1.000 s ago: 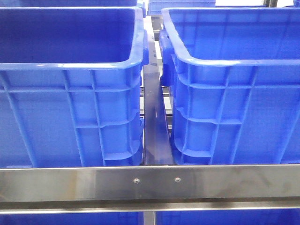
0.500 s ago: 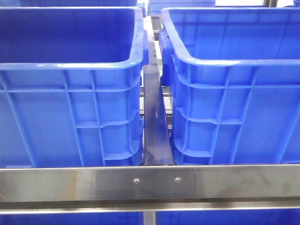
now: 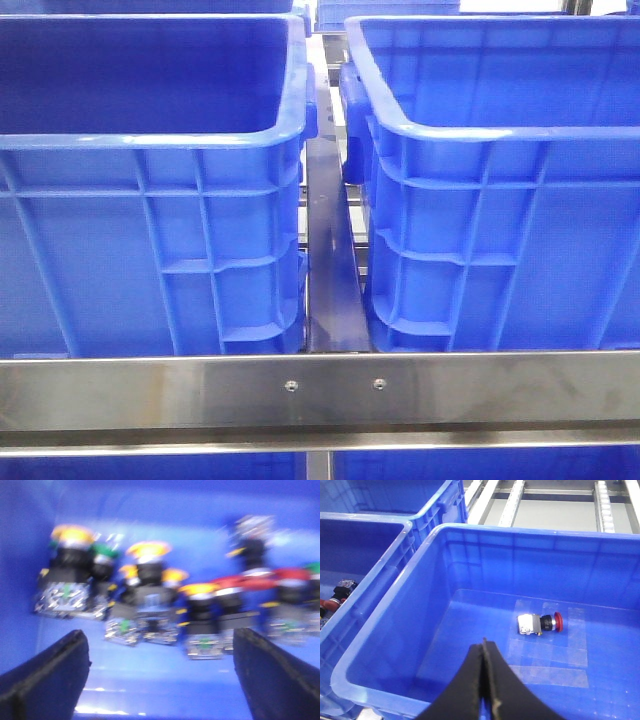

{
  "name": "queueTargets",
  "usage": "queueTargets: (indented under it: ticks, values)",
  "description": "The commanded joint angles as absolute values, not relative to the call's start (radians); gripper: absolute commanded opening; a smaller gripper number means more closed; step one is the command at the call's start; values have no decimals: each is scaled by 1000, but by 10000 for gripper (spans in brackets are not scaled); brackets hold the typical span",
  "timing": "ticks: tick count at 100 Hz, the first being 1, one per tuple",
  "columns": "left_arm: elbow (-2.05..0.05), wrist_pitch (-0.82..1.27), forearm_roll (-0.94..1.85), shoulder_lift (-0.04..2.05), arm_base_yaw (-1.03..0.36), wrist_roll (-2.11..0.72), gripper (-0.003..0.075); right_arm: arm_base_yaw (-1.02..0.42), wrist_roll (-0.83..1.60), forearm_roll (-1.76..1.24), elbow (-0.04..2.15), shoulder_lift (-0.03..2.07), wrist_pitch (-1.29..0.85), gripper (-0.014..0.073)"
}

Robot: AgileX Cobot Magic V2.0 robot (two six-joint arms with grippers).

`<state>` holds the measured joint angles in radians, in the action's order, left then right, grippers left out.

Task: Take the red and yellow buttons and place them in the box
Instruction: 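Lower the left gripper and grasp a yellow-capped button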

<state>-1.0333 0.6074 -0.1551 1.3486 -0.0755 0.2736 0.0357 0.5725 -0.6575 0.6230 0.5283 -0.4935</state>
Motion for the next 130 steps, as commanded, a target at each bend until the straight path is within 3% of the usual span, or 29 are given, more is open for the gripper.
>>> queueTargets:
  ticks: [1, 43, 113, 122, 130]
  values:
    - [-1085, 547, -150, 1376, -60, 242, 536, 36, 580, -670, 647, 531, -441, -69]
    - [-1225, 587, -154, 1579, -60, 196, 536, 36, 580, -670, 647, 531, -448, -69]
    - [-1230, 584, -146, 1701, -60, 196, 536, 36, 580, -670, 647, 531, -449, -69]
    - [-1232, 587, -146, 1701, -60, 196, 503, 36, 580, -670, 647, 531, -449, -69]
    - [-1232, 588, -146, 1701, -60, 196, 411, 36, 580, -670, 647, 531, -448, -69]
